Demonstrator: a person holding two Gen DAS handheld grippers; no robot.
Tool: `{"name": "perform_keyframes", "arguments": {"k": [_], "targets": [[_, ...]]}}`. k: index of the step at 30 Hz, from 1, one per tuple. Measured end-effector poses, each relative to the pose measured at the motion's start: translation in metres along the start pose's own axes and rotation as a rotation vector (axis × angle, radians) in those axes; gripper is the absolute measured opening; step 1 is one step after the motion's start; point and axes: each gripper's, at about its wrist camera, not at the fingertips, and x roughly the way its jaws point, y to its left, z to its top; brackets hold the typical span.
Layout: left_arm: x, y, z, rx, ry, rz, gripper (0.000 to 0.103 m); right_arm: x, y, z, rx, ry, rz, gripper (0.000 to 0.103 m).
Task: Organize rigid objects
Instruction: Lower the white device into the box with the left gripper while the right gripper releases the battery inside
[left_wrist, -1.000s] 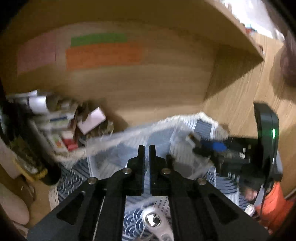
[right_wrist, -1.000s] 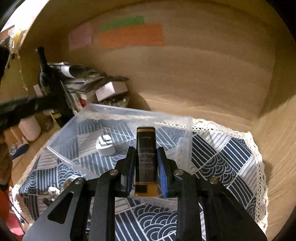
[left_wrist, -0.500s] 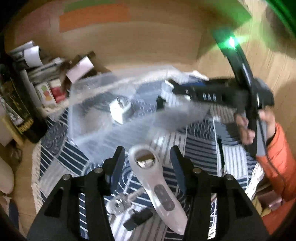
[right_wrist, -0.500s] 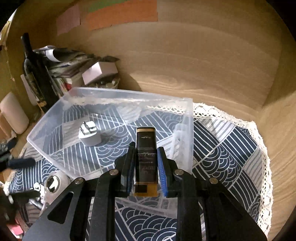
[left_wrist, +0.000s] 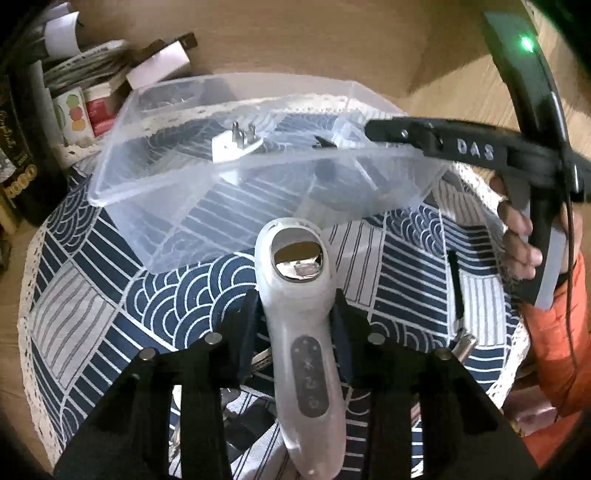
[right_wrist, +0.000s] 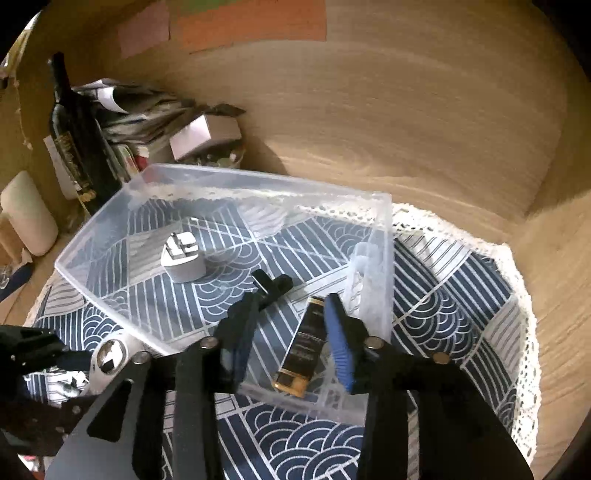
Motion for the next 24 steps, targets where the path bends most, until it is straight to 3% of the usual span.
{"name": "perform_keyframes", "arguments": {"k": [11,15,20,24], "targets": [[-0.073,-0.002,0.042,-0.009,-0.199,-0.031,0.037,-0.048,-0.001,-0.013,0.020,-0.098,0.044,0.037],[-0.090,0.004,0.065,-0.013,-0.273,0.012,0.037,-0.060,0.002,-0.023,0.022,-0.116,0.071,0.037],[-0.088,0.022,0.092,-0.043,-0.306,0.076,0.037,-0.065,0.010,-0.040,0.032,-0.106,0.103,0.037],[-0.066,0.032,0.108,-0.055,-0.265,0.113,0.037,-0.065,0.017,-0.054,0.029,-0.099,0.120,0.037]]}}
